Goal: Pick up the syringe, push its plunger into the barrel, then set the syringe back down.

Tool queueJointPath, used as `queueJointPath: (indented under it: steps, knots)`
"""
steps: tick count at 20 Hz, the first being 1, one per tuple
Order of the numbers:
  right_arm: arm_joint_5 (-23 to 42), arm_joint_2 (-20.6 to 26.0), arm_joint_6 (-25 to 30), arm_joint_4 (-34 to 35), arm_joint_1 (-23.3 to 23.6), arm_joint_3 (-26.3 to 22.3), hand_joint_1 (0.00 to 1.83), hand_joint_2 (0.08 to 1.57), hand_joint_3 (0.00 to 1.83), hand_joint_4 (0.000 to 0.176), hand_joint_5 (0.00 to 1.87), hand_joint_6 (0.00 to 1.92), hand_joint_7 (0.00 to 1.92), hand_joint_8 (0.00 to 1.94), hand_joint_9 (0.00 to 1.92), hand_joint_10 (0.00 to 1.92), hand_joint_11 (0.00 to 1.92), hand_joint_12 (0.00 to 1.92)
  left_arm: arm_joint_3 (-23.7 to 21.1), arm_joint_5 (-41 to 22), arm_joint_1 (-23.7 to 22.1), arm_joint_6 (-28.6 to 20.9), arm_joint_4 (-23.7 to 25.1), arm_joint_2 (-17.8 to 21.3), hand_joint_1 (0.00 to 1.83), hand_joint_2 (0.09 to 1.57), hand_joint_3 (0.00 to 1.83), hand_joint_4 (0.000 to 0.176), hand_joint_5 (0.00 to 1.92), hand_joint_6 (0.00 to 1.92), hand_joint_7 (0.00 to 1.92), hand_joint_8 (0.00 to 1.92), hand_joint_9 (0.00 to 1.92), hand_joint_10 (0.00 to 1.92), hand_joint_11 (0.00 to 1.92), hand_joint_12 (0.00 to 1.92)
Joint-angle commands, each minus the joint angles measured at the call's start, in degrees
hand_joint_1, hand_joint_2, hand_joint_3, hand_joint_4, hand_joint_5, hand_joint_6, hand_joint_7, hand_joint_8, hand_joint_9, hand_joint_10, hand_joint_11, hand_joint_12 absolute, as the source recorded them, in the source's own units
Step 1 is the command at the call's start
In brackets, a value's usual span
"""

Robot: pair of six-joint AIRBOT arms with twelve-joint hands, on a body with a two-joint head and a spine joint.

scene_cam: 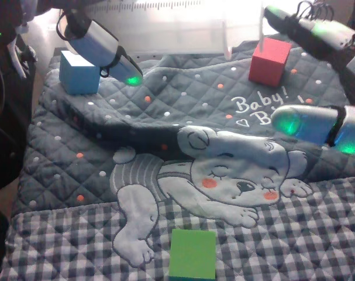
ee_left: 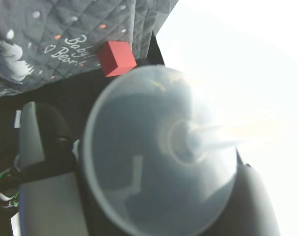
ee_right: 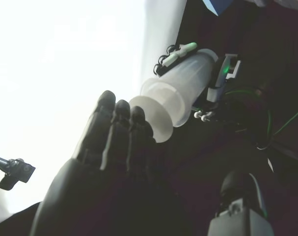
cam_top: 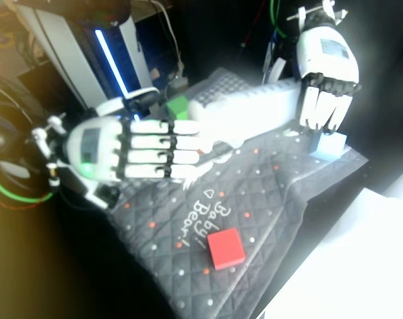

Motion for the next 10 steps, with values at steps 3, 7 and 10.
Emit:
queueJointPath:
  steps: [3, 7, 10]
  knots:
    - [6.23, -0.84, 0.69, -2.57, 1.63, 0.17, 0.11, 0.99, 0.00, 0.000, 0.09, 0.00, 0.14, 0.00, 0.11, 0.00, 0.14, 0.03, -0.17, -6.36, -1.33, -0.67, -2.09, -0.99, 1.55, 1.15, 0.00, 0.000, 1.28, 1.92, 1.43, 1.92, 1.51, 1.92, 1.53, 1.92]
    - [5.05, -2.21, 1.70, -3.76, 2.91, 1.07, 0.08, 0.98, 0.00, 0.000, 0.07, 0.00, 0.14, 0.00, 0.12, 0.00, 0.14, 0.03, -0.18, -6.35, -1.34, -0.68, -1.94, -1.07, 1.52, 1.15, 0.00, 0.000, 1.28, 1.92, 1.42, 1.92, 1.50, 1.92, 1.53, 1.92]
    - [4.94, -2.05, 1.77, -3.88, 2.99, 1.12, 0.07, 0.97, 0.00, 0.000, 0.08, 0.01, 0.14, 0.01, 0.10, 0.01, 0.09, 0.01, -0.17, -6.27, -1.23, -0.70, -1.85, -1.09, 1.50, 1.15, 0.00, 0.000, 1.28, 1.92, 1.44, 1.92, 1.52, 1.92, 1.54, 1.92]
